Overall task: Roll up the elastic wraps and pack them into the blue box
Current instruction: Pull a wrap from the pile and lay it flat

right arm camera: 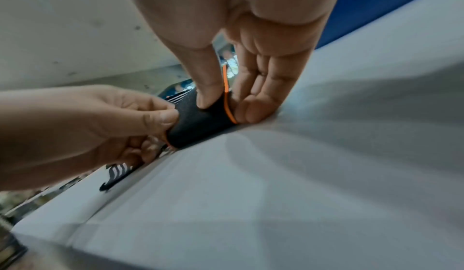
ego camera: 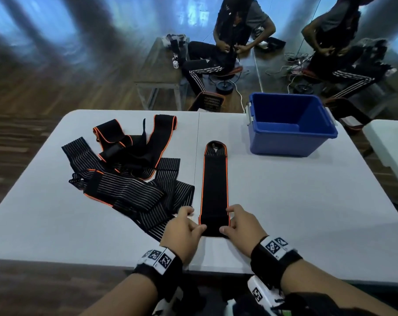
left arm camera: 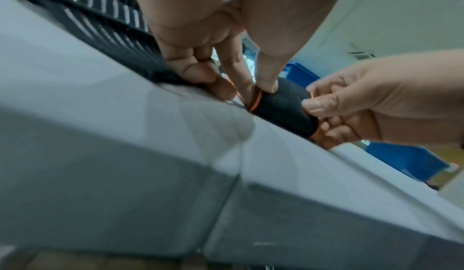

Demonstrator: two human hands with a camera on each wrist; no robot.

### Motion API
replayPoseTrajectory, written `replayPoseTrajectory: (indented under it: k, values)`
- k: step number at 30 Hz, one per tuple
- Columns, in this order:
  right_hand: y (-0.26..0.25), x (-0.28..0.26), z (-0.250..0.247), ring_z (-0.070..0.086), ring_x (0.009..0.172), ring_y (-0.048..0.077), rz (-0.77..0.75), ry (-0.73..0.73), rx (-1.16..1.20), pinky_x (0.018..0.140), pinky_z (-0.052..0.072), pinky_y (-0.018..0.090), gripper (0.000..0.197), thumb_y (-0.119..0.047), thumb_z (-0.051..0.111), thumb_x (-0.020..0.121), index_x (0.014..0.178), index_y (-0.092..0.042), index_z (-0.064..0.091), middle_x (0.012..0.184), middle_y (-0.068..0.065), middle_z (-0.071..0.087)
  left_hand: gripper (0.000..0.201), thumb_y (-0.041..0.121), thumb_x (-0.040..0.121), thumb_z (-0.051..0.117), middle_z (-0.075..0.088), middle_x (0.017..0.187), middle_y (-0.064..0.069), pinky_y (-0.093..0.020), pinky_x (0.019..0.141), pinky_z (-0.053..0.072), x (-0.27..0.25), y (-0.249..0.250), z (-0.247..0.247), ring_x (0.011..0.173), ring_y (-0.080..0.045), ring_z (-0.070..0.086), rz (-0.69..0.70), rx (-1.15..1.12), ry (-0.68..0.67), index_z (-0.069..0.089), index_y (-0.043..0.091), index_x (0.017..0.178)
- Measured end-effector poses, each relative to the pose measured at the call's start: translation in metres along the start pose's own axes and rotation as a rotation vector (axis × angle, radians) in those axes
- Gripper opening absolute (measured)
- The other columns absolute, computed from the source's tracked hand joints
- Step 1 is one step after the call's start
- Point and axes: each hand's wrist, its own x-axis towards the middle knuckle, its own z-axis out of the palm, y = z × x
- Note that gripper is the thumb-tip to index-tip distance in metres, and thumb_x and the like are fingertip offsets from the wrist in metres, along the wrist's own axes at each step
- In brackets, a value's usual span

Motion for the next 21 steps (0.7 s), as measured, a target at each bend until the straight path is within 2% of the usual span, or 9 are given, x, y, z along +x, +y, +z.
replayPoseTrajectory:
  k: [2, 5, 7, 10, 12, 14, 16, 18, 21]
  values:
    - [0.000, 0.004, 0.000, 0.063, 0.073, 0.008, 0.061, 0.002, 0.077, 0.065, 0.046, 0.021, 0.046, -0.028, 0.073, 0.086, 0.124, -0.024, 0.046, 0.077, -0.003, 0.066, 0.036, 0.033, 0.087, 0.073, 0.069, 0.065, 0.011, -0.015, 0.070, 0.043, 0.002, 0.003, -0.001, 0.077, 0.005, 0.062, -0.053, -0.030, -0.004, 0.051, 0.026, 0.115]
    - [0.000, 0.005, 0.001, 0.064, 0.068, 0.015, 0.071, 0.005, 0.098, 0.069, 0.054, 0.030, 0.040, -0.025, 0.071, 0.087, 0.114, -0.028, 0.041, 0.074, 0.002, 0.067, 0.024, 0.030, 0.088, 0.071, 0.067, 0.061, 0.006, -0.022, 0.070, 0.048, 0.005, 0.005, 0.000, 0.070, 0.000, 0.062, -0.050, -0.012, -0.040, 0.051, 0.030, 0.102]
    - [-0.001, 0.005, 0.001, 0.059, 0.062, 0.017, 0.020, 0.002, 0.025, 0.067, 0.054, 0.035, 0.035, -0.024, 0.068, 0.088, 0.106, -0.030, 0.038, 0.068, 0.001, 0.061, 0.019, 0.027, 0.088, 0.071, 0.066, 0.061, 0.003, -0.024, 0.070, 0.049, 0.008, 0.006, 0.002, 0.067, -0.003, 0.062, -0.023, 0.000, -0.060, 0.055, 0.031, 0.097]
    - [-0.006, 0.003, 0.004, 0.057, 0.070, 0.019, -0.062, -0.035, -0.160, 0.067, 0.048, 0.033, 0.021, -0.022, 0.060, 0.092, 0.098, -0.025, 0.040, 0.079, 0.000, 0.057, 0.020, 0.029, 0.091, 0.068, 0.068, 0.070, 0.007, -0.018, 0.075, 0.047, 0.010, 0.006, 0.003, 0.075, -0.002, 0.062, 0.026, 0.066, -0.084, 0.064, 0.028, 0.110]
    - [-0.009, 0.000, 0.006, 0.057, 0.077, 0.021, -0.111, -0.030, -0.255, 0.071, 0.051, 0.034, 0.014, -0.023, 0.055, 0.095, 0.099, -0.024, 0.042, 0.092, 0.001, 0.053, 0.029, 0.034, 0.093, 0.064, 0.069, 0.087, 0.011, -0.019, 0.084, 0.048, 0.011, 0.004, 0.005, 0.087, -0.004, 0.063, 0.082, 0.146, -0.087, 0.065, 0.025, 0.120]
    - [-0.009, -0.004, 0.007, 0.055, 0.083, 0.020, -0.156, 0.008, -0.347, 0.073, 0.053, 0.035, 0.011, -0.026, 0.054, 0.097, 0.103, -0.023, 0.045, 0.103, 0.001, 0.046, 0.034, 0.038, 0.095, 0.060, 0.063, 0.104, 0.008, -0.024, 0.091, 0.047, 0.012, 0.002, 0.004, 0.101, -0.010, 0.058, 0.142, 0.253, -0.087, 0.064, 0.027, 0.126]
    - [-0.007, -0.004, 0.006, 0.049, 0.093, 0.021, -0.215, 0.041, -0.462, 0.073, 0.053, 0.034, 0.013, -0.029, 0.056, 0.096, 0.106, -0.022, 0.051, 0.111, 0.001, 0.042, 0.035, 0.036, 0.097, 0.055, 0.053, 0.110, 0.005, -0.028, 0.089, 0.048, 0.012, 0.002, 0.002, 0.103, -0.015, 0.050, 0.230, 0.434, -0.100, 0.061, 0.030, 0.131]
    - [-0.008, -0.004, 0.004, 0.048, 0.100, 0.023, -0.275, 0.036, -0.525, 0.073, 0.051, 0.036, 0.016, -0.030, 0.057, 0.095, 0.108, -0.020, 0.054, 0.115, 0.000, 0.045, 0.046, 0.023, 0.093, 0.053, 0.046, 0.115, 0.003, -0.029, 0.082, 0.048, 0.011, 0.001, 0.000, 0.102, -0.018, 0.044, 0.313, 0.602, -0.147, 0.052, 0.031, 0.139]
    - [-0.006, -0.007, 0.003, 0.048, 0.102, 0.023, -0.297, -0.029, -0.560, 0.076, 0.050, 0.037, 0.036, -0.036, 0.068, 0.085, 0.113, -0.021, 0.050, 0.118, -0.004, 0.047, 0.059, 0.020, 0.087, 0.049, 0.045, 0.116, 0.002, -0.029, 0.078, 0.046, 0.006, -0.001, 0.000, 0.101, -0.020, 0.043, 0.333, 0.683, -0.160, 0.043, 0.032, 0.145]
